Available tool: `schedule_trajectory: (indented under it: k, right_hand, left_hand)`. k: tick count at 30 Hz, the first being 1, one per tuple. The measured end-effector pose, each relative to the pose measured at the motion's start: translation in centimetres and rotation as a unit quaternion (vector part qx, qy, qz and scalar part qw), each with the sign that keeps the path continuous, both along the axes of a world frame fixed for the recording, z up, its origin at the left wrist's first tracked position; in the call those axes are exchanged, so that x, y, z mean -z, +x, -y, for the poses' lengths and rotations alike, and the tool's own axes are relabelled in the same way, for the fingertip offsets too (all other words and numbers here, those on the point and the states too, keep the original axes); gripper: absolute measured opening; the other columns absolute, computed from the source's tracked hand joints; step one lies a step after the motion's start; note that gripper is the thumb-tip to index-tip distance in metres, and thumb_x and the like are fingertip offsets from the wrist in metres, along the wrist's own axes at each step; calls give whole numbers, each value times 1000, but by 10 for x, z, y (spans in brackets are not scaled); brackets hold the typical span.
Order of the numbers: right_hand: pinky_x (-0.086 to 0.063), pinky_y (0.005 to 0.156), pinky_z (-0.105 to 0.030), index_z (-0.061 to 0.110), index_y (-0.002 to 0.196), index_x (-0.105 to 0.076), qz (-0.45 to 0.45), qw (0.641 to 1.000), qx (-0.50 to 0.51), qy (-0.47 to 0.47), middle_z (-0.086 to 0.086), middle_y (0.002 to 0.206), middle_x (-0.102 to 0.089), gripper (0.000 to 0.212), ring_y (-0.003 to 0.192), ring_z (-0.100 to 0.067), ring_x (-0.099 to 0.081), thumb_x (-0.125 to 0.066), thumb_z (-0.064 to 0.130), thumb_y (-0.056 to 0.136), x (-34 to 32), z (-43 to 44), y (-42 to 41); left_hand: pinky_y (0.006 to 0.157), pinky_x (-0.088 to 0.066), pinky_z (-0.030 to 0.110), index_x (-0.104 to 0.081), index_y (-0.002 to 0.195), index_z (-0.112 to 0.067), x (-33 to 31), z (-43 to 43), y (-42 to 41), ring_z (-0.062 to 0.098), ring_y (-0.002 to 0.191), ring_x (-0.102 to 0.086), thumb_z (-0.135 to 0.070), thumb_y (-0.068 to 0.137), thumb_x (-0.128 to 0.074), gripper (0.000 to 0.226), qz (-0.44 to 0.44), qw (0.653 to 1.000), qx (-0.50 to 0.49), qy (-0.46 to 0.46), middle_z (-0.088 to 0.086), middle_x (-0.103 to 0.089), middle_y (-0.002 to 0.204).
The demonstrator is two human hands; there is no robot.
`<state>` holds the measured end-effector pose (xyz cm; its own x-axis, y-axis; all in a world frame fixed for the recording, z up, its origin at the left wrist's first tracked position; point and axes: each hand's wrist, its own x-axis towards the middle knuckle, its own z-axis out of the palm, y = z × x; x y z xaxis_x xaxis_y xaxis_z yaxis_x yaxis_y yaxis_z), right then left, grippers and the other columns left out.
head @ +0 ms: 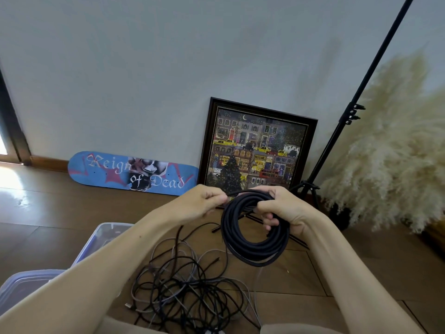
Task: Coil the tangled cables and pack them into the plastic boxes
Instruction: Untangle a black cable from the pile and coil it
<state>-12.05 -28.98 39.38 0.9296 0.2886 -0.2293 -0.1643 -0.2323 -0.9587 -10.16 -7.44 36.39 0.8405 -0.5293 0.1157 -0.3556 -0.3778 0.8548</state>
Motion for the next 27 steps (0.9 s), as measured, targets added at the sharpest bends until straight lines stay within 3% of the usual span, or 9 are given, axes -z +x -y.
schedule_trajectory:
  k: [3, 6, 9, 16, 18, 19, 21, 24, 27]
  right_hand:
    - [-39, 37, -24, 8, 113, -64, 18, 1000, 19, -1, -21, 80, -42, 47, 33, -12, -31, -44, -19, 80, 0, 3, 3]
    - [-38, 38, -24, 7, 116, -61, 40, 997, 61, 19, -15, 65, -41, 48, 32, -13, -31, -45, -19, 80, 0, 2, 4]
    - [-38, 38, -24, 6, 120, -58, 71, 988, 129, 50, -7, 48, -40, 47, 31, -13, -30, -45, -19, 82, -1, 3, 6]
    - [-36, 38, -24, 5, 120, -56, 77, 966, 217, 120, -5, 45, -40, 43, 33, -13, -30, -46, -17, 84, -1, -7, 4]
    - [-36, 38, -24, 6, 121, -55, 84, 955, 243, 146, -4, 43, -40, 43, 33, -13, -31, -47, -16, 85, 0, -10, 4]
    - [-36, 38, -23, 7, 121, -54, 88, 949, 258, 158, -4, 42, -40, 42, 32, -13, -31, -48, -15, 86, 0, -11, 4]
    - [-37, 38, -22, 7, 122, -53, 94, 935, 286, 185, -3, 42, -42, 42, 32, -12, -32, -50, -14, 86, 1, -14, 4]
    - [-38, 37, -21, 8, 121, -52, 109, 917, 317, 217, -3, 43, -43, 42, 31, -10, -32, -50, -15, 86, 1, -18, 2]
    - [-39, 42, -25, 11, 119, -51, 152, 916, 328, 172, -1, 43, -43, 43, 32, -11, -35, -50, -15, 85, 4, -27, -3]
  left_hand:
    - [53, -31, 16, -70, 103, -15, -3, 0, 2, 3, 51, -38, -19, 99, -46, 26, 56, 998, -15, -10, -1, -50, 54]
    - [46, -27, 9, -63, 121, -18, -4, 1, 1, 2, 42, -33, -12, 99, -44, 29, 46, 998, -10, -39, -7, -40, 48]
    - [53, -33, 9, -54, 130, -25, -1, 2, 3, 2, 41, -34, -12, 101, -39, 35, 53, 998, -10, -41, -9, -37, 45]
    - [50, -32, 8, -49, 134, -32, 5, 16, 0, 0, 42, -37, -16, 103, -32, 38, 45, 997, -48, -48, -11, -40, 44]
    - [58, -34, 6, -45, 137, -35, 8, 24, -4, -3, 55, -49, -32, 103, -29, 38, 25, 996, -54, -70, -13, -53, 57]
    - [68, -38, 7, -42, 139, -36, 10, 28, -6, -4, 73, -57, -46, 100, -28, 43, 10, 995, -60, -83, -12, -64, 79]
    - [93, -40, 18, -34, 144, -32, 15, 35, -8, 7, 114, -54, -70, 88, -26, 68, -1, 994, -72, -79, -6, -59, 125]
    - [79, -38, 8, -30, 142, -17, 20, 45, -18, 6, 107, -51, -61, 91, -34, 68, -19, 996, -78, -37, -11, -53, 120]
    - [86, -46, 20, -29, 140, -14, 25, 52, -21, 6, 103, -54, -67, 85, -39, 78, -86, 987, -108, -82, -15, -52, 111]
